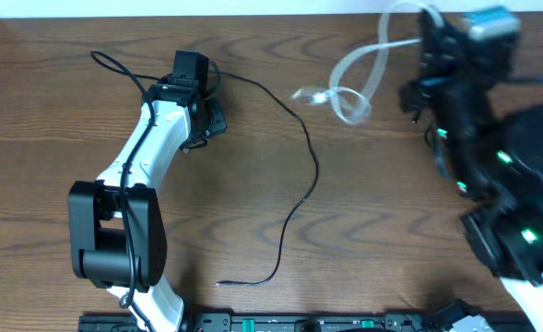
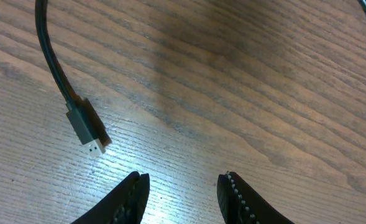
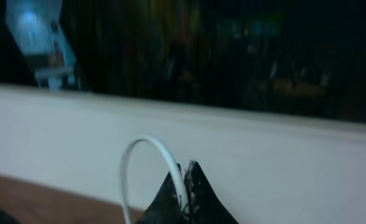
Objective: Untangle cables
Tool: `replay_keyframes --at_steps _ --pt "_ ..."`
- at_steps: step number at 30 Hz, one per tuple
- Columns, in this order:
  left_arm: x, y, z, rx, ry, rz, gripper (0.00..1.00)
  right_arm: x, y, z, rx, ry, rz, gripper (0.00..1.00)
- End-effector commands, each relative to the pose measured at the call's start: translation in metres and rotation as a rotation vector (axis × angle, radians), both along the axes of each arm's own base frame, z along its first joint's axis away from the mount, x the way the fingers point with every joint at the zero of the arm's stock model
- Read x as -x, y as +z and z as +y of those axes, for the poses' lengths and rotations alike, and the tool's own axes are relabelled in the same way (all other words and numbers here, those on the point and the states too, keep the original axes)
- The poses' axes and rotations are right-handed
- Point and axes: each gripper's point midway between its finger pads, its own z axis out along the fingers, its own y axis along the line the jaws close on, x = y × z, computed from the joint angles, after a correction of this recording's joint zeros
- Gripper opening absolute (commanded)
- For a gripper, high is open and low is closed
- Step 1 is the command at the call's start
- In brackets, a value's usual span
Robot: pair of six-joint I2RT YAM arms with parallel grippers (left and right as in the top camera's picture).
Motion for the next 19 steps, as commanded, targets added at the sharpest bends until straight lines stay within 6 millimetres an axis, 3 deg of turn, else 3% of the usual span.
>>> replay_keyframes --at_steps 1,7,19 --pt "0.002 -0.007 0.0 0.001 0.004 0.018 0.41 0.005 0.005 -0.021 -0.006 -0.051 0.003 0.01" --pt "0.002 -0.007 0.0 0.001 0.004 0.019 0.41 -0.01 -0.02 -0.047 0.028 -0.151 0.094 0.01" --pt "0.002 -0.007 0.0 0.001 0.004 0.019 0.41 -0.06 -0.067 -0.13 0.056 -0.419 0.229 0.01"
